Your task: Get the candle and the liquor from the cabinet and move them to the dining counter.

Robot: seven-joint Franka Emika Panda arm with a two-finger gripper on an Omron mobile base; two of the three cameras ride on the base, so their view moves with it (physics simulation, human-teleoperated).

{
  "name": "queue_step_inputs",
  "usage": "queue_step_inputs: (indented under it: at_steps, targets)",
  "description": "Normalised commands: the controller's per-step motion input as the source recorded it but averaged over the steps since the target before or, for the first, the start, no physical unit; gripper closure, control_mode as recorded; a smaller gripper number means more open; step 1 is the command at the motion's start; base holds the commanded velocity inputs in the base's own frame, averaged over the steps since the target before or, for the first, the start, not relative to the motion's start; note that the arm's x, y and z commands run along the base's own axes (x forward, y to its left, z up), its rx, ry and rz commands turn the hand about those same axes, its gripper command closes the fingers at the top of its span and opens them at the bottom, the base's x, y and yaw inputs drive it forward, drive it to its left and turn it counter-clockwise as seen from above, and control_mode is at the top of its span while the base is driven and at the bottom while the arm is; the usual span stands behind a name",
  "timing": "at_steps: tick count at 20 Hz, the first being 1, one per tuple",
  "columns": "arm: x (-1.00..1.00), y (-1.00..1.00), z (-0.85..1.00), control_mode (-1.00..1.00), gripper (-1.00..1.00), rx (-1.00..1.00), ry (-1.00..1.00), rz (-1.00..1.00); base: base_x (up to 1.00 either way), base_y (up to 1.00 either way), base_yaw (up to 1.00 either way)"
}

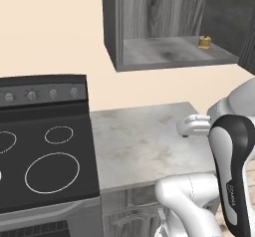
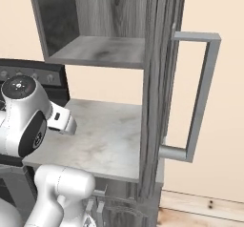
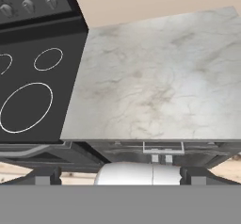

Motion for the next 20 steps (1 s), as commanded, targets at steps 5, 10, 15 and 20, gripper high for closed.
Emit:
queue_step_inputs:
  at_steps: [5,10,15,20]
  targets:
    - [0.0,0.0,0.0,1.0,-1.0,0.0,0.0,0.0,0.24,0.01,0.0]
    - [0.0,0.0,0.0,1.0,-1.0,0.0,0.0,0.0,0.0,0.0,0.0]
    - [0.0,0.0,0.0,1.0,-1.0,0.0,0.0,0.0,0.0,0.0,0.0]
    - [0.0,0.0,0.0,1.0,-1.0,0.0,0.0,0.0,0.0,0.0,0.0]
